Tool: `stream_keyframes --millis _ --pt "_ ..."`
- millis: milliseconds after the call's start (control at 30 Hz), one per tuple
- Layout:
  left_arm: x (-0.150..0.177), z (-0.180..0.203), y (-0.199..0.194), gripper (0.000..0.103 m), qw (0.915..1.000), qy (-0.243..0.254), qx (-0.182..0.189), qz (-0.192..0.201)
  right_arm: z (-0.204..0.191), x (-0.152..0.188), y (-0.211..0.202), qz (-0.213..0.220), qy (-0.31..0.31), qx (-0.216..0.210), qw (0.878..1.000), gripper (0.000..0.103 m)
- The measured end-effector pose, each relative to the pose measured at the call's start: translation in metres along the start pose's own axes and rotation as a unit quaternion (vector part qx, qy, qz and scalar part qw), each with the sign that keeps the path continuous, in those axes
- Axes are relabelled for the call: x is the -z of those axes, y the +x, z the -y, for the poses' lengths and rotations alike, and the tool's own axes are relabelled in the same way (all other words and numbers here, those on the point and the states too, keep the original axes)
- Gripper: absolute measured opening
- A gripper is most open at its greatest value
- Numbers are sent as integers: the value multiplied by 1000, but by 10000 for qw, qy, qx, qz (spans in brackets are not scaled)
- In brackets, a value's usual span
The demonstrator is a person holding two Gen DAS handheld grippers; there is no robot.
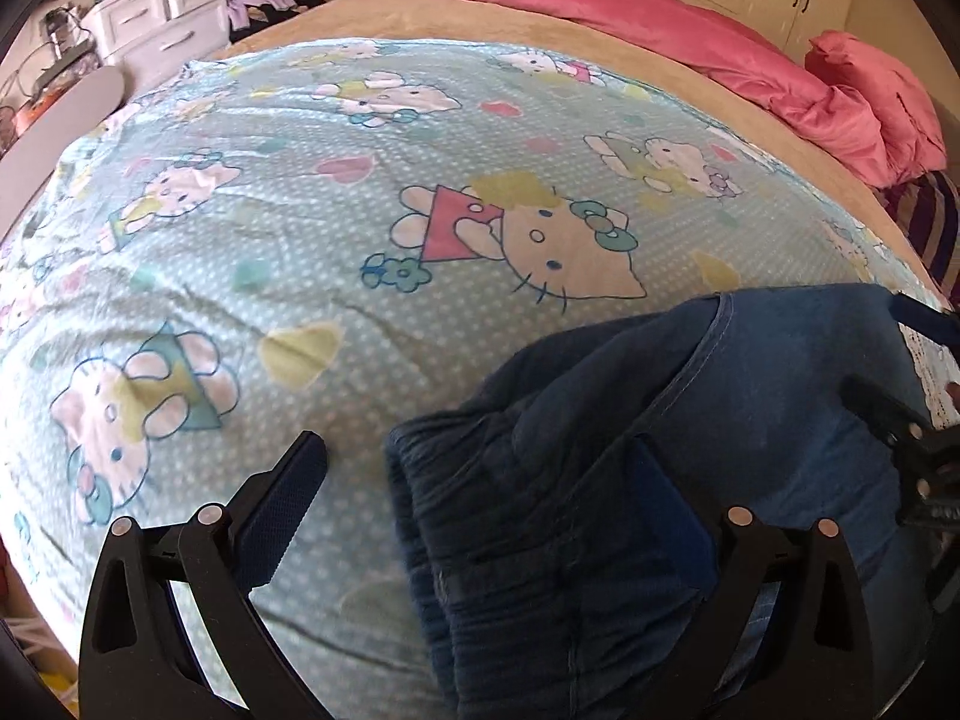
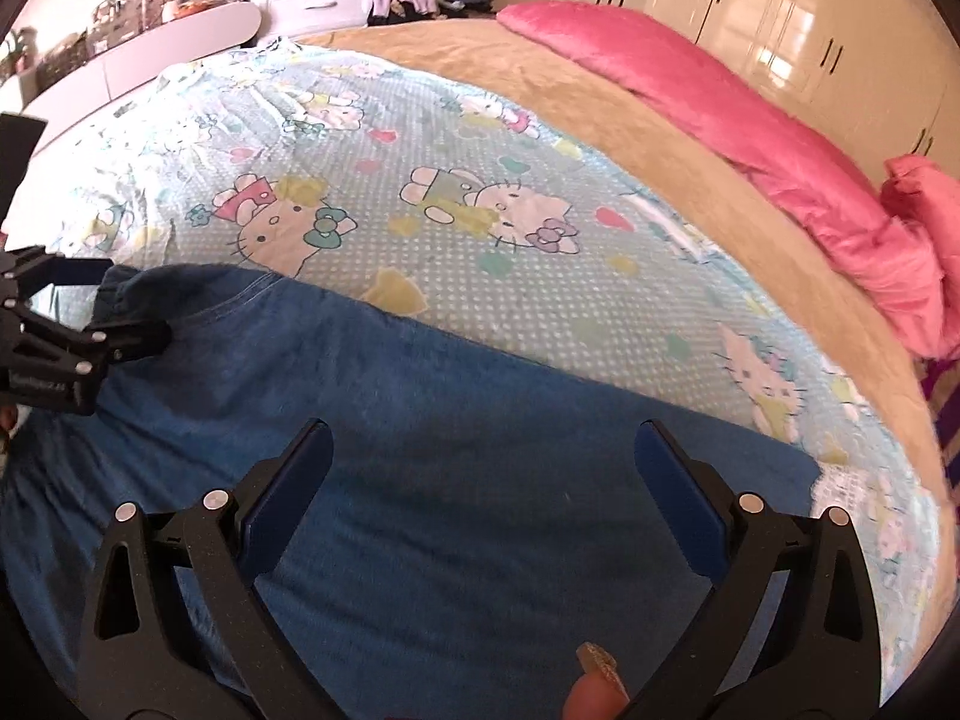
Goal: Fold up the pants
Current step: 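Grasp the elastic waistband with the left tool while the right tool grasps the waistband too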
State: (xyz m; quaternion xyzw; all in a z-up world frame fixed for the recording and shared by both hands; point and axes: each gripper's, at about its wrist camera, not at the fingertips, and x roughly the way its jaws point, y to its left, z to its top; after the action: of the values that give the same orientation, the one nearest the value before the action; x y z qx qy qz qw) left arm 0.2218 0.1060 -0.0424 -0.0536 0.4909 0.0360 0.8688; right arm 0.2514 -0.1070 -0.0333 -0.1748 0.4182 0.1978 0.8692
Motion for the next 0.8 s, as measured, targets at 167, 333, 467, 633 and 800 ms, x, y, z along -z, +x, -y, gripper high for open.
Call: stream_keyframes --millis 167,333,467,633,800 --pt "-6 0 4 90 9998 111 166 61 5 -14 16 -76 -104 -35 9999 95" --pt "-2 7 1 47 9988 401 110 260 5 -23 31 -174 -412 -131 9989 95" --pt "4 6 -11 38 9976 400 155 538 -2 -29 39 -206 -739 -278 9967 95" --pt "20 10 -41 37 9927 429 187 1107 -18 -32 44 -118 -1259 -203 9918 95" --pt "26 19 -58 37 9875 570 111 1466 -34 -32 46 -69 -1764 -157 9842 94"
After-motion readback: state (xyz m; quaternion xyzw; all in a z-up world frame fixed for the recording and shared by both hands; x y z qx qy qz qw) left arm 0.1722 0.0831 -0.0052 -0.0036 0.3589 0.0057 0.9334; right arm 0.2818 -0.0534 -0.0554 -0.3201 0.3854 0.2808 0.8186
